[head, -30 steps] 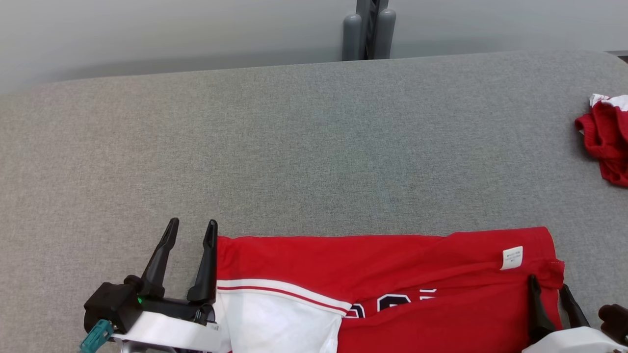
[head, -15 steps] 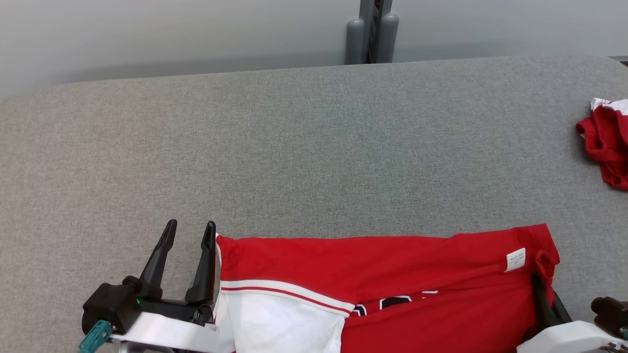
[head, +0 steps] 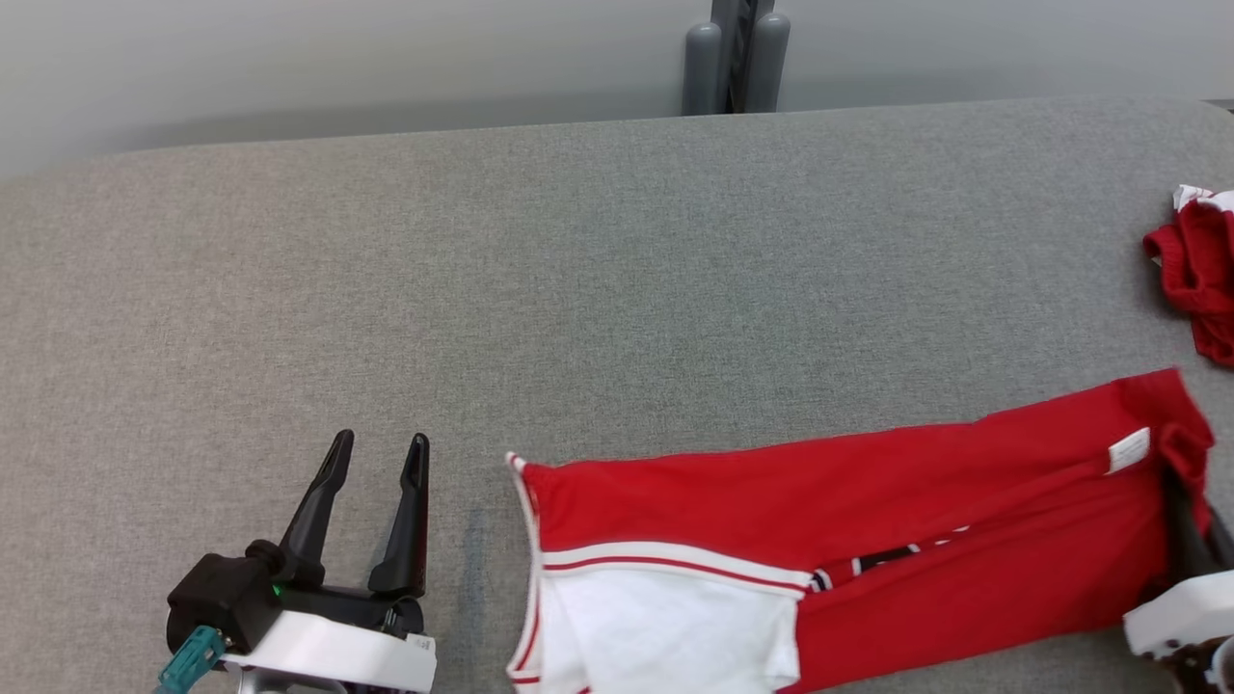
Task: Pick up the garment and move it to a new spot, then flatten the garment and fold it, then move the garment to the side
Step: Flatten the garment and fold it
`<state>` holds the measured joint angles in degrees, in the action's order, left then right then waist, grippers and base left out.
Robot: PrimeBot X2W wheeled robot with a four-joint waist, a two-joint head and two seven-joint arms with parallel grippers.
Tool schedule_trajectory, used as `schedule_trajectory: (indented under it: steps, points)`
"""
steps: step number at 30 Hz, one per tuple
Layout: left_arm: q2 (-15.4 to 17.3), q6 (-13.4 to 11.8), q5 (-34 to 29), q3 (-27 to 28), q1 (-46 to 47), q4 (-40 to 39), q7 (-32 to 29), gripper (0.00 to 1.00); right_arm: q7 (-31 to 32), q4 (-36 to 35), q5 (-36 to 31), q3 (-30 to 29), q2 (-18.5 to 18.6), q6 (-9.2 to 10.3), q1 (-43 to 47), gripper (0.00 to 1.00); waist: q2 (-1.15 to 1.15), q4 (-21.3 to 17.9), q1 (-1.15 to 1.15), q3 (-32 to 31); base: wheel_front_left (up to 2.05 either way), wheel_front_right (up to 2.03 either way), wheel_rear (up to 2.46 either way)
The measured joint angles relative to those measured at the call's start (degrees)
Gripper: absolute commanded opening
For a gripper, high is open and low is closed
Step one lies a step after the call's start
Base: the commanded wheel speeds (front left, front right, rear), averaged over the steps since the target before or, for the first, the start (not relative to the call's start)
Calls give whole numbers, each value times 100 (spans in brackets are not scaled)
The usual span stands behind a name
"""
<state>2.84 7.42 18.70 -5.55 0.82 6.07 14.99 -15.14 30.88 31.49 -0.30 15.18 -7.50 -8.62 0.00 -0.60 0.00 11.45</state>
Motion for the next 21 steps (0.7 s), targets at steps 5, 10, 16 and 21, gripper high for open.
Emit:
schedule_trajectory:
  steps: [5, 10, 16, 21]
  points:
    - [-2, 0, 87, -20, 77, 33, 0, 100, 0, 213, 103, 87, 355, 0, -170, 0, 0, 34, 0, 10, 0, 0, 0]
    - [-2, 0, 190, -12, 177, 64, 0, 100, 1, 87, 286, 525, 544, 0, -247, 0, 0, 17, 0, 7, 0, 0, 0]
    - [-4, 0, -137, -55, 216, 69, 0, 100, 107, -595, 521, 1065, 709, 1, -223, 0, 0, -69, 0, -57, 0, 0, 0]
    - [0, 0, -141, 43, 204, 78, 0, 100, 459, -1450, 771, 1261, 638, 1, 4, 0, 0, -191, 0, -121, 0, 0, 0]
